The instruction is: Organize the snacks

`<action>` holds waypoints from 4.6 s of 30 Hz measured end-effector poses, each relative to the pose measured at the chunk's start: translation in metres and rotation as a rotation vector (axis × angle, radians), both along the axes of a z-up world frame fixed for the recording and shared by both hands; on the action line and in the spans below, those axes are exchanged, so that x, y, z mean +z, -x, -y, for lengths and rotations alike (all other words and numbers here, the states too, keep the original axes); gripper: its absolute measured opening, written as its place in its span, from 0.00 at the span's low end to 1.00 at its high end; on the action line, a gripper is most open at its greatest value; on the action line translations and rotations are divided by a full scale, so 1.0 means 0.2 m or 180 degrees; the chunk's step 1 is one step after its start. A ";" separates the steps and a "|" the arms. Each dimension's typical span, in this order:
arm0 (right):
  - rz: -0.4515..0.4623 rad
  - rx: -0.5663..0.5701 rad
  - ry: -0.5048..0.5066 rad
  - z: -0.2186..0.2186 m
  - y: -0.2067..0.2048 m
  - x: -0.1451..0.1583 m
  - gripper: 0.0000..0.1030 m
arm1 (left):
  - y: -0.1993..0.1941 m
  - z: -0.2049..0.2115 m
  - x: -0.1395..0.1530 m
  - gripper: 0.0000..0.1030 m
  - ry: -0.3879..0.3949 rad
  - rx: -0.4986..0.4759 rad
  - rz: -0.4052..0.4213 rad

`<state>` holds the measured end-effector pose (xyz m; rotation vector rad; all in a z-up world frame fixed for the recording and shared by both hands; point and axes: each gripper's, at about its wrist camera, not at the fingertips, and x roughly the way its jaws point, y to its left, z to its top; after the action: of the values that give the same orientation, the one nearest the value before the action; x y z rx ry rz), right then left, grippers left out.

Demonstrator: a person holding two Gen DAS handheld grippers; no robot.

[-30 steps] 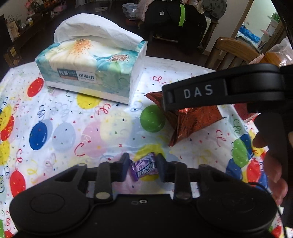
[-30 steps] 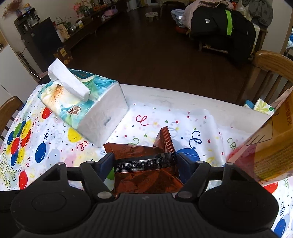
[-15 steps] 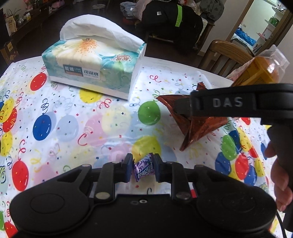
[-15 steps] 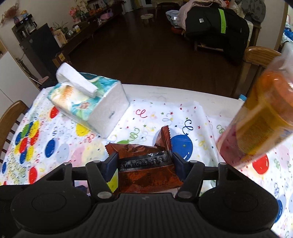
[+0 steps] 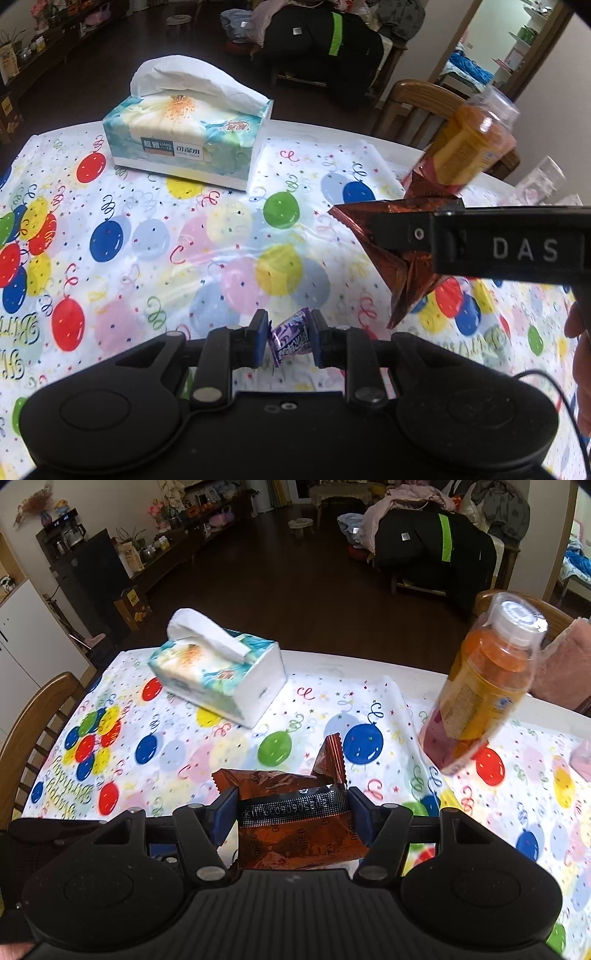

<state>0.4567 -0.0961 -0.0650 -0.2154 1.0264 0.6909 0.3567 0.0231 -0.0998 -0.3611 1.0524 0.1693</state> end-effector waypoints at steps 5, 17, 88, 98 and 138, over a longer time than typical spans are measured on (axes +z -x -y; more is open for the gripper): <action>0.0063 -0.0018 0.0000 0.04 0.13 0.10 0.61 | 0.11 0.02 0.08 0.20 0.0012 -0.0109 0.0029; 0.0097 -0.0098 -0.0104 0.16 0.51 0.27 0.61 | 0.43 0.00 0.21 0.20 0.0077 -0.0356 0.0097; -0.0251 -0.0447 -0.0084 0.23 1.62 -0.11 0.65 | 1.36 0.01 -0.05 0.55 0.0074 -0.1052 -0.0131; -0.0193 -0.0463 -0.0190 0.26 1.66 -0.07 0.72 | 1.41 0.03 0.01 0.79 0.0020 -0.1095 0.0029; 0.0665 -0.0464 -0.0972 0.69 2.16 0.30 1.00 | 1.92 0.17 0.53 1.00 -0.0656 -0.0552 0.0934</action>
<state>0.0241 -0.2341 -0.0042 0.0525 0.7185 0.6677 -0.0267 -0.0114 0.0055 -0.1022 0.7635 0.0654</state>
